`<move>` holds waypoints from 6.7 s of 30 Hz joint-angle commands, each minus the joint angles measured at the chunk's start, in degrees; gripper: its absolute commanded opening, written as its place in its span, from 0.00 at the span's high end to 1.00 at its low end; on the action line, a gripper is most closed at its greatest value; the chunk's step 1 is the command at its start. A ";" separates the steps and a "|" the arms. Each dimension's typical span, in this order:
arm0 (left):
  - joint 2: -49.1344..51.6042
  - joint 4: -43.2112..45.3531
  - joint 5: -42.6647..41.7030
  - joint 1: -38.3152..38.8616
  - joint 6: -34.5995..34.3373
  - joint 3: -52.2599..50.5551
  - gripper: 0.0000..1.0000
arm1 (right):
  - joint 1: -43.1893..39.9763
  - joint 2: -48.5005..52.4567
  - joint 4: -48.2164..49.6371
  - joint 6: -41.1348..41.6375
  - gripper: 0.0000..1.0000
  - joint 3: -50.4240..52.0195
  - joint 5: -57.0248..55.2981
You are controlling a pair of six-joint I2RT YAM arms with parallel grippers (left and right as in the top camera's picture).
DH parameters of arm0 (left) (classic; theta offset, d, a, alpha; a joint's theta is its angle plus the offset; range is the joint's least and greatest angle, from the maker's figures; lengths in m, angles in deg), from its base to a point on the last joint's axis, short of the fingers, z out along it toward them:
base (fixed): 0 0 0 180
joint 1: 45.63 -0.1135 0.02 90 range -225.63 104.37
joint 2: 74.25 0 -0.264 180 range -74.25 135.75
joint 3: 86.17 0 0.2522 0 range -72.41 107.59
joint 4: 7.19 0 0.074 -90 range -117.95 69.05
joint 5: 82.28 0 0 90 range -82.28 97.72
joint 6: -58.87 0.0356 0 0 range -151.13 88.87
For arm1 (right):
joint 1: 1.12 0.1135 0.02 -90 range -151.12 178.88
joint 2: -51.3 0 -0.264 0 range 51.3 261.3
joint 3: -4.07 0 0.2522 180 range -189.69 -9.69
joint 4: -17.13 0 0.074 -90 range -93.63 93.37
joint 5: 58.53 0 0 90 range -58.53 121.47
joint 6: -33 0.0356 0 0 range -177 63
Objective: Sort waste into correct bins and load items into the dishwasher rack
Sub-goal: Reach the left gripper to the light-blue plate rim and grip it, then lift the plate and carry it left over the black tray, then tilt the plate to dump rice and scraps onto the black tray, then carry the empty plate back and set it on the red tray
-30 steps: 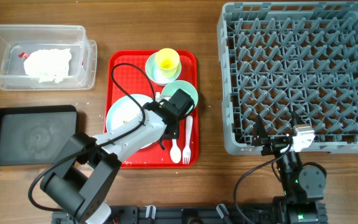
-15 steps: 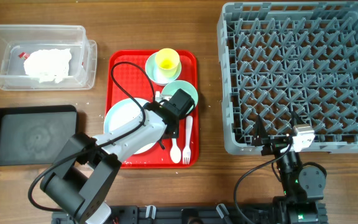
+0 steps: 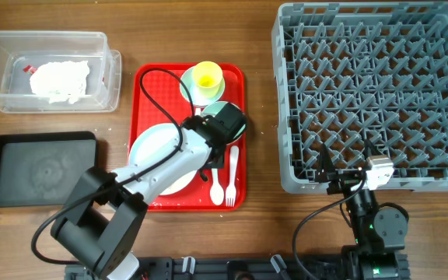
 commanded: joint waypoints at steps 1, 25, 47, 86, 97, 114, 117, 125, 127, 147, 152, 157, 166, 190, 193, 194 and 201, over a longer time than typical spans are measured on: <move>0.63 -0.59 1.73 0.00 -0.74 1.70 0.96 | 0.24 -0.26 0.28 0.72 0.00 0.07 0.70; 0.63 -7.54 6.82 0.04 -0.76 5.49 0.96 | 0.24 -0.26 0.28 0.74 0.00 0.07 0.70; 0.63 -15.12 19.30 -0.02 -0.76 10.10 0.96 | 0.24 -0.11 0.28 0.74 0.00 0.07 0.70; -8.31 2.62 -5.88 -52.48 5.03 10.10 0.96 | 0.24 -0.11 0.28 0.74 0.00 0.07 0.70; -14.29 2.21 -32.22 -68.54 5.07 10.10 0.96 | 0.24 -0.11 0.28 0.72 0.00 0.07 0.70; -14.27 -1.05 -63.84 -88.39 7.56 10.08 0.96 | 0.24 -0.11 0.28 0.74 0.00 0.07 0.70; -14.23 -1.81 -64.57 -89.92 9.68 10.08 0.96 | 0.24 -0.11 0.28 0.72 0.00 0.07 0.70; -14.16 -5.95 -71.10 -94.79 12.04 10.08 0.96 | 0.24 -0.11 0.28 0.74 0.00 0.07 0.70; -14.16 -8.00 -73.35 -95.97 12.61 10.08 0.96 | 0.24 -0.11 0.28 0.76 0.00 0.07 0.70; -13.86 -11.61 -78.40 -99.14 14.16 10.05 0.96 | 0.24 -0.11 0.28 0.74 0.00 0.07 0.70; -13.88 -14.93 -81.33 -99.67 17.51 10.05 0.96 | 0.24 -0.11 0.28 0.74 0.00 0.07 0.70; -13.90 -15.12 -83.69 -99.89 20.63 10.05 0.96 | 0.24 -0.11 0.28 0.74 0.00 0.07 0.70; -14.08 -17.70 -85.94 -100.52 21.90 10.05 0.96 | 0.24 -0.11 0.28 0.72 0.00 0.07 0.70; -19.63 -41.24 -80.43 -73.31 49.44 9.97 0.96 | 0.24 -0.11 0.28 0.72 0.00 0.07 0.70; -19.63 -36.85 -79.23 -65.90 43.69 9.97 0.96 | 0.24 -0.11 0.28 0.72 0.00 0.07 0.70; -19.63 -34.14 -77.11 -63.21 40.09 9.97 0.96 | 0.24 -0.11 0.28 0.74 0.00 0.07 0.70; -19.47 -21.51 -37.29 -41.81 6.16 9.97 0.96 | 0.24 -0.11 0.28 0.74 0.00 0.07 0.70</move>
